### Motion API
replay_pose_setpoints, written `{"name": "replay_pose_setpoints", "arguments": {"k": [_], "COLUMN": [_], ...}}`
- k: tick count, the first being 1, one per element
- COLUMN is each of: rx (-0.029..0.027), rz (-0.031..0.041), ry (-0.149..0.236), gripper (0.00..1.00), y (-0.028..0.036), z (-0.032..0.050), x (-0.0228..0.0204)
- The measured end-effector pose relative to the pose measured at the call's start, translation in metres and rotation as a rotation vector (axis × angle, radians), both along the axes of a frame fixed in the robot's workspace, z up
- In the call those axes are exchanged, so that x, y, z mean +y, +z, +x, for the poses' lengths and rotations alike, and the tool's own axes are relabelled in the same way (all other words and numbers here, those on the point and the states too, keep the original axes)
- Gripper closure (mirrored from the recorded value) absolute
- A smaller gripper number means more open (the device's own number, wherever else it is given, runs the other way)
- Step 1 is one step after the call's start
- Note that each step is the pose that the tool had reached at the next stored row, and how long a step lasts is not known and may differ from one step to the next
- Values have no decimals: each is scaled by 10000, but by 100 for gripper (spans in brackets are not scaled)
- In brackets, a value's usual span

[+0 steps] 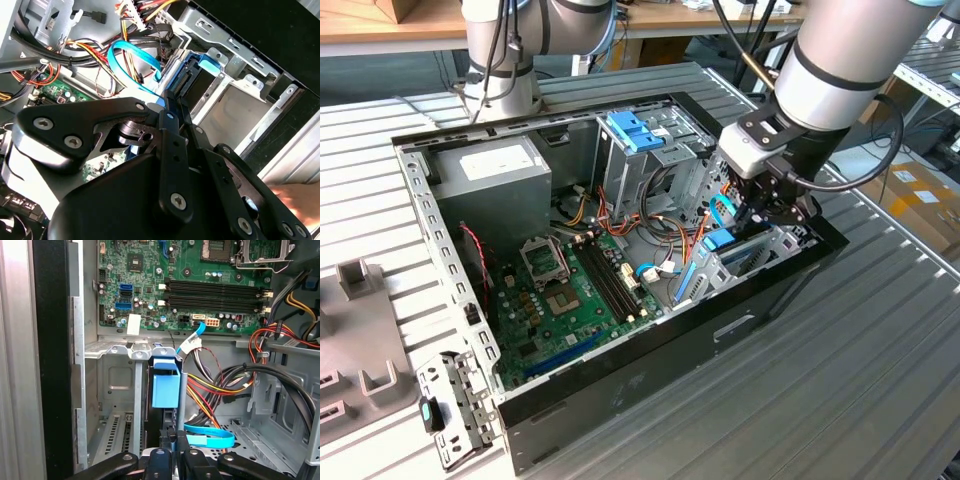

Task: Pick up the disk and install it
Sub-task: 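Insert the first disk wire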

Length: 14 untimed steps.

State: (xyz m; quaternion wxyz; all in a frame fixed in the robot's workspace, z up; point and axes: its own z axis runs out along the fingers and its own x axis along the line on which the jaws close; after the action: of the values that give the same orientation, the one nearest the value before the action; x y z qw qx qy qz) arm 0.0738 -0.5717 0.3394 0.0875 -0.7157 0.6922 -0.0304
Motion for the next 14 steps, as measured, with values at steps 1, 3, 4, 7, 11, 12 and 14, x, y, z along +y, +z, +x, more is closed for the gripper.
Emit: {"name": "replay_pose_setpoints", "arguments": {"k": [1,3,4,7,11,12,14], "rx": [0,0,0,0,-1,-1,0], "rz": [-4,-1,1,1,8,5,1], "ry": [0,1,0,0,1,1,0], "gripper": [84,84,84,84,76,70,70], "y": [-4,-16,-17,-17,-21,-20,-18], "z": [0,0,0,0,0,0,0], "x": [0,-1,-1,0,0,-1,0]}}
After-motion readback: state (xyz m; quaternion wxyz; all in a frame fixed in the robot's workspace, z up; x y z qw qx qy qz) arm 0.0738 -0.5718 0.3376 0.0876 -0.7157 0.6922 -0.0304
